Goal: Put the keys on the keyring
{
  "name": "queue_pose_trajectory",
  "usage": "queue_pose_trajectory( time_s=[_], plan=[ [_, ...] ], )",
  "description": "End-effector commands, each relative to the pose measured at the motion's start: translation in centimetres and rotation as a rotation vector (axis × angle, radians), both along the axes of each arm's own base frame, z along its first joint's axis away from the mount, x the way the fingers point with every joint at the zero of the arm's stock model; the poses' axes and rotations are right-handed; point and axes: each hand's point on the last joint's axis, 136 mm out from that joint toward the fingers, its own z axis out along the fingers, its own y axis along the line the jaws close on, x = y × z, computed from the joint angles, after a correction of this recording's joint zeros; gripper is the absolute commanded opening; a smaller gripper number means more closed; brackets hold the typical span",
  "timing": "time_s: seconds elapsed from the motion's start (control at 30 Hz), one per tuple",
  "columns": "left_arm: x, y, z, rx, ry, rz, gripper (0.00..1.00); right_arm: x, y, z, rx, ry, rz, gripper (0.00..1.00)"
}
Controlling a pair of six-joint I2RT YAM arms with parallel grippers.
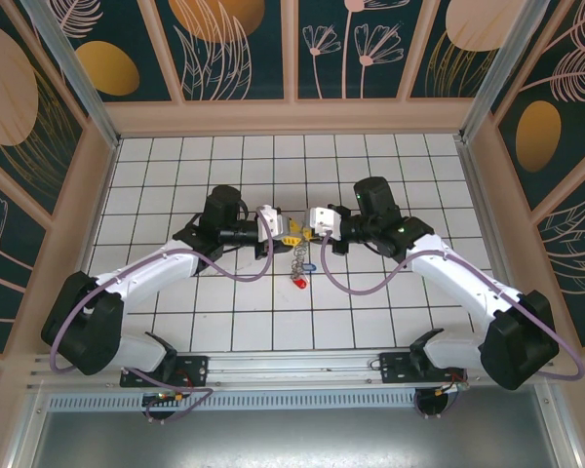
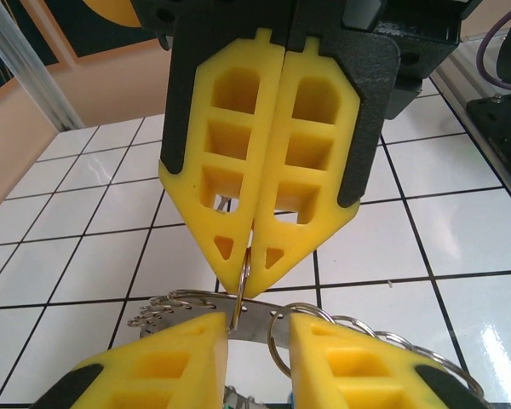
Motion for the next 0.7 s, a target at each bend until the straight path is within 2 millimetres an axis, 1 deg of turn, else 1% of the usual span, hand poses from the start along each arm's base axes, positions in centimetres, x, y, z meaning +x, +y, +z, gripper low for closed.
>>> queue_pose_trajectory(
  time_s=[0.0,0.33,0.4,0.5,0.67],
  plan=[
    [-0.6,-0.4,0.1,0.002,-0.004,-0.042,0.25,-0.7,0.6,2.6,0.082,-0.07,0.044,0.0],
    [-0.5,-0.8,1.4,-0.041,-0.016,-0.047,0.2,-1.1,1.1,2.5,0.096,-0.067,0.054,0.0],
    [-0.6,-0.8,1.4,-0.04,-0.014,-0.05,0.14,-1.2,1.2,2.6,0.104,-0.065,0.053,0.0],
    [-0.7,-0.8,1.3,-0.037,-0.01,-0.053,0.0,-1.3,1.2,2.5,0.103,-0.063,0.053,0.0],
    [-0.7,-0.5,1.8,-0.056,-0.048,-0.036,0.0,-1.4,0.8,2.1,0.093,-0.051,0.03,0.0]
  ],
)
